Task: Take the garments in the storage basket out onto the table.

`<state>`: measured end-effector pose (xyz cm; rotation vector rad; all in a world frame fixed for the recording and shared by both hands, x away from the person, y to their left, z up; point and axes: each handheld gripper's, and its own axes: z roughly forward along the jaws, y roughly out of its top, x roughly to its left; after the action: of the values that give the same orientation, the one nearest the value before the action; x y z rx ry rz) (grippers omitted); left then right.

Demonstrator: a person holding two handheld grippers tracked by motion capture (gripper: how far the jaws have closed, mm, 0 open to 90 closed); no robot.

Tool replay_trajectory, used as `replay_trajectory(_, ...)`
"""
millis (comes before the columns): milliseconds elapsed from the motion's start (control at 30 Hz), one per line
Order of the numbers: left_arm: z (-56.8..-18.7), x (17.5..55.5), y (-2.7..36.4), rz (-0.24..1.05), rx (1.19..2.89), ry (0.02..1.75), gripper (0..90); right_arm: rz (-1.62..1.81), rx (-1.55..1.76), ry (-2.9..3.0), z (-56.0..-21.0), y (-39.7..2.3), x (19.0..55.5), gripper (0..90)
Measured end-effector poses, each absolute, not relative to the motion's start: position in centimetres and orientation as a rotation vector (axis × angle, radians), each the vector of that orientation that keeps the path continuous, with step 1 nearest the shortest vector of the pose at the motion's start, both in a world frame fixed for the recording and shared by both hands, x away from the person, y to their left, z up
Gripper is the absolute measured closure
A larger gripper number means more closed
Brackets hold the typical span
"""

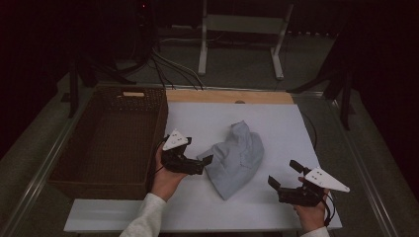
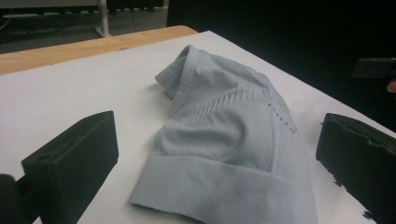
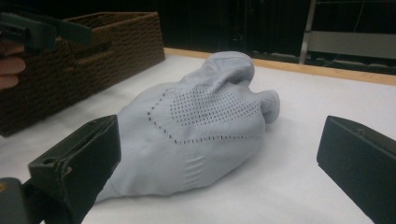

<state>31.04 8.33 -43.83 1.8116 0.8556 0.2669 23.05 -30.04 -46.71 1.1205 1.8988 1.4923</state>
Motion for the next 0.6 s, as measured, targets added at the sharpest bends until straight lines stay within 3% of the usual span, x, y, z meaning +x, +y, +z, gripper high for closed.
replay_trajectory(600,-43.5,30.4,8.6,0.273,1.783,0.852,0.1,1.493,1.106,1.963,-45.0,-28.4,25.8,0.0)
